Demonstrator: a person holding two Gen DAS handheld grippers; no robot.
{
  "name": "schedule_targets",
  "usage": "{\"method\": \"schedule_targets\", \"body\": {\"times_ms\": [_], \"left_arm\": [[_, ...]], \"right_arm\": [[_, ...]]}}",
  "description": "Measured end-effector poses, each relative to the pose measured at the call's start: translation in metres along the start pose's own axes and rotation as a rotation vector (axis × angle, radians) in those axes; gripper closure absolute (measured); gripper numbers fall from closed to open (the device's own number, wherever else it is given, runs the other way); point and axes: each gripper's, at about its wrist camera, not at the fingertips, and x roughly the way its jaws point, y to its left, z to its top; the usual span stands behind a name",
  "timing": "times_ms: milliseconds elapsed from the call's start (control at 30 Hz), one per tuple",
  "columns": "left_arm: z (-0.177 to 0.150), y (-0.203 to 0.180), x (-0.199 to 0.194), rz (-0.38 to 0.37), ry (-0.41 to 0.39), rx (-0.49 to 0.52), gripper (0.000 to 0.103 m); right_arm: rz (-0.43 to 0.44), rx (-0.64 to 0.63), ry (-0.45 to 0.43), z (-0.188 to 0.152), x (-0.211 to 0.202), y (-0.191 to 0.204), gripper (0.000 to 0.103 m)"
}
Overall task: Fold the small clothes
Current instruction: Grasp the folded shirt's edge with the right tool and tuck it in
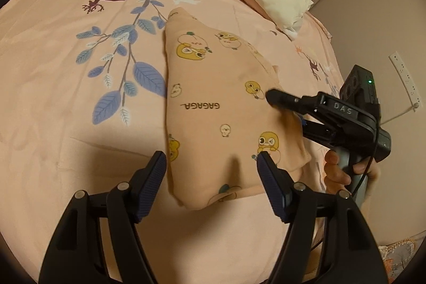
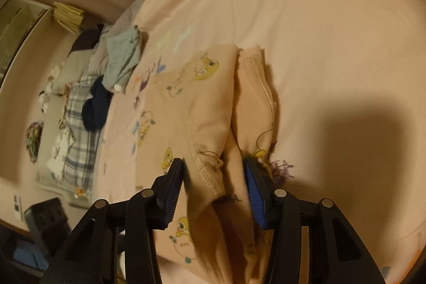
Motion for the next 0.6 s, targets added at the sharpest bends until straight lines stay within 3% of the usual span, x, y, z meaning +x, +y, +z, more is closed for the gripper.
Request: {"method": "schedule_targets", "body": {"times_ms": [100,200,333,467,600], "left_arm": [[0.001,0.001,0.003,-0.007,0.021,-0.007,0.033],[0.0,0.003,0.002,0.007,0.018,-0.008,0.033],[0.0,0.01,0.002,0.009,0.023,-0.032,0.033],[-0.001,0.013,0.001,-0.005,0.037,-0.061,0.033],[-0.003,0.011,-0.005,0.031,0.027,-0.025,0.033]], "right_arm": [[0.08,-0.01,-0.037,-0.002,-0.007,0.004,0.075],[0.019,-0.06,-0.05,-0.004,-0.014,0.013,0.075],[0.098,-0.106,-0.029,-0.009,-0.018,0.02,0.079],[0.007,-0.093,0.034,-0.009,0.012,0.017,0.079],[0.185,0.065,-0.022,-0.008,0.007,-0.009,0.086]]}}
